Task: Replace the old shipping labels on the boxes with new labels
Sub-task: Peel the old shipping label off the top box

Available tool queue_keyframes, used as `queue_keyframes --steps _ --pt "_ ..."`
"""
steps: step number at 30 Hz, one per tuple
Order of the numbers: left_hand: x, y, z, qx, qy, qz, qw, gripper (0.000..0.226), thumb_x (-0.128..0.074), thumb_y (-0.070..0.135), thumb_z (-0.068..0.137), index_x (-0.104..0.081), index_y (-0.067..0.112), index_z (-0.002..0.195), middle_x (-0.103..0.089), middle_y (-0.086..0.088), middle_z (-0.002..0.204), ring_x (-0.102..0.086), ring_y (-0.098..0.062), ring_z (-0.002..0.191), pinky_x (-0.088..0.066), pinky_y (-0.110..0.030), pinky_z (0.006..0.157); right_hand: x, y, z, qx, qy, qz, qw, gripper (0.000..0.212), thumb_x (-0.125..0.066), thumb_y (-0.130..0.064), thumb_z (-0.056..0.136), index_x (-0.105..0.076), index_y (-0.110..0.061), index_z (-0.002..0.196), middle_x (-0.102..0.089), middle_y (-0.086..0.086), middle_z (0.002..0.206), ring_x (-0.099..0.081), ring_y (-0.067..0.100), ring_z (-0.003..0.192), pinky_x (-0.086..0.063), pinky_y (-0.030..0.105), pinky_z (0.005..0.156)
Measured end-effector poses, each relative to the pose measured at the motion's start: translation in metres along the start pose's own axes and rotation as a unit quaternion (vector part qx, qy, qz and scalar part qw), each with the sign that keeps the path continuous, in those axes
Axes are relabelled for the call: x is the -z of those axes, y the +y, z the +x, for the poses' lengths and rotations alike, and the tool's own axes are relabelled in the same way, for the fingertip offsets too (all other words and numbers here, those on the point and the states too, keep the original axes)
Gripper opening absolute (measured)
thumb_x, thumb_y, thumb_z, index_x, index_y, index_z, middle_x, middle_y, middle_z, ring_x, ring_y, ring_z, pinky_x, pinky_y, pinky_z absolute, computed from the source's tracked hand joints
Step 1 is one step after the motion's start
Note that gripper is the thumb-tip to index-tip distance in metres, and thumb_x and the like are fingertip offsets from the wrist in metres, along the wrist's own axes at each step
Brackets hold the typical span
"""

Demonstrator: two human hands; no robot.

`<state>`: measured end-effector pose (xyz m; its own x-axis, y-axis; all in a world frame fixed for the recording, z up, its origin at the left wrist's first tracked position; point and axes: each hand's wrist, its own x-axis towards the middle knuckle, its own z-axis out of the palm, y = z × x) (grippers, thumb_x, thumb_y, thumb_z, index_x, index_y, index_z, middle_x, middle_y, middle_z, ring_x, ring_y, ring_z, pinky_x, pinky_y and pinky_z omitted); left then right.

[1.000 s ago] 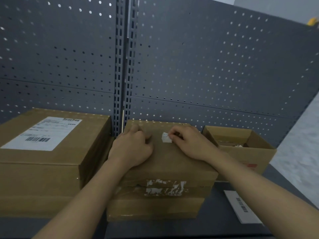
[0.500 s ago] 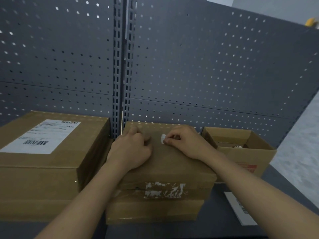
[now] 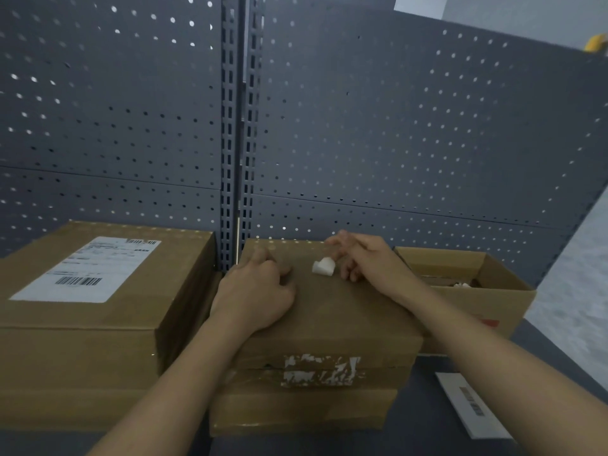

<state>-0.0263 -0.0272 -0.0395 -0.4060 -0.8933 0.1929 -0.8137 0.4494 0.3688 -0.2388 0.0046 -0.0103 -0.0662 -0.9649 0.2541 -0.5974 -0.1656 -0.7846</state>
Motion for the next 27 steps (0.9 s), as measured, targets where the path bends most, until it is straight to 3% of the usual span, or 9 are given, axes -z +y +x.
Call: queue_keyframes --steps 3,6,9,12,14,16,21,27 --pt "0.000 0.000 0.000 -0.001 0.000 -0.002 1.000 0.046 -0.044 0.047 0.095 -0.051 0.036 0.140 -0.043 0.003 0.140 -0.046 -0.024 0.127 -0.045 -0.045 0.100 0.007 -0.002 -0.002 0.028 -0.032 -0.119 0.992 0.039 -0.062 -0.047 0.090 -0.062 -0.032 0.127 -0.066 -0.006 0.103 -0.059 -0.003 0.073 -0.048 0.020 0.071" --pt "0.000 0.000 0.000 0.001 0.005 0.002 1.000 0.047 -0.044 0.048 0.095 -0.051 0.036 0.140 -0.043 0.004 0.140 -0.045 -0.023 0.129 -0.044 -0.044 0.101 0.001 -0.005 0.000 0.072 -0.065 -0.237 0.967 0.050 -0.074 -0.049 0.080 -0.064 -0.032 0.126 -0.055 -0.011 0.103 -0.052 0.002 0.089 -0.043 0.021 0.076" --pt "0.000 0.000 0.000 -0.001 0.008 0.000 1.000 0.047 -0.044 0.048 0.096 -0.051 0.036 0.140 -0.044 0.005 0.138 -0.045 -0.021 0.128 -0.044 -0.042 0.102 -0.006 -0.007 0.007 0.091 -0.066 -0.273 0.955 0.029 -0.069 -0.040 0.088 -0.073 -0.027 0.113 -0.057 -0.009 0.095 -0.051 0.004 0.087 -0.043 0.025 0.078" --pt "0.000 0.000 0.000 -0.001 0.009 -0.001 1.000 0.047 -0.044 0.048 0.096 -0.051 0.036 0.141 -0.044 0.006 0.138 -0.046 -0.020 0.127 -0.043 -0.041 0.102 -0.006 -0.005 0.014 0.099 -0.062 -0.255 0.960 0.017 -0.067 -0.027 0.092 -0.077 -0.021 0.104 -0.059 -0.021 0.083 -0.053 -0.008 0.077 -0.037 0.008 0.069" --pt "0.000 0.000 0.000 -0.003 0.011 0.000 1.000 0.047 -0.044 0.049 0.096 -0.050 0.035 0.141 -0.044 0.006 0.138 -0.046 -0.020 0.128 -0.043 -0.041 0.103 -0.008 -0.003 0.018 0.087 -0.048 -0.236 0.967 0.017 -0.064 -0.022 0.094 -0.077 -0.017 0.105 -0.066 -0.017 0.087 -0.055 -0.010 0.075 -0.038 0.005 0.068" --pt "0.001 0.001 -0.001 -0.007 0.008 -0.001 1.000 0.048 -0.043 0.048 0.097 -0.049 0.035 0.142 -0.044 0.006 0.139 -0.045 -0.020 0.128 -0.042 -0.041 0.104 -0.007 0.002 0.021 0.074 -0.014 -0.218 0.973 0.017 -0.062 -0.018 0.095 -0.076 -0.013 0.104 -0.070 -0.010 0.088 -0.057 -0.007 0.072 -0.040 0.005 0.068" --pt "0.002 0.001 -0.002 -0.011 0.005 0.000 1.000 0.048 -0.041 0.049 0.098 -0.048 0.035 0.143 -0.045 0.006 0.137 -0.046 -0.019 0.126 -0.043 -0.043 0.104 -0.007 0.013 0.026 0.046 0.068 -0.151 0.985 0.014 -0.063 -0.015 0.095 -0.077 -0.013 0.097 -0.065 -0.008 0.064 -0.057 -0.003 0.050 -0.043 0.009 0.052" --pt "0.003 0.002 -0.003 -0.008 0.007 -0.007 1.000 0.046 -0.042 0.048 0.098 -0.050 0.035 0.141 -0.046 0.006 0.136 -0.049 -0.019 0.122 -0.044 -0.042 0.102 -0.007 0.022 0.029 0.032 0.122 -0.072 0.989 0.012 -0.064 -0.013 0.094 -0.074 -0.013 0.101 -0.067 -0.001 0.064 -0.058 0.005 0.047 -0.047 0.019 0.056"
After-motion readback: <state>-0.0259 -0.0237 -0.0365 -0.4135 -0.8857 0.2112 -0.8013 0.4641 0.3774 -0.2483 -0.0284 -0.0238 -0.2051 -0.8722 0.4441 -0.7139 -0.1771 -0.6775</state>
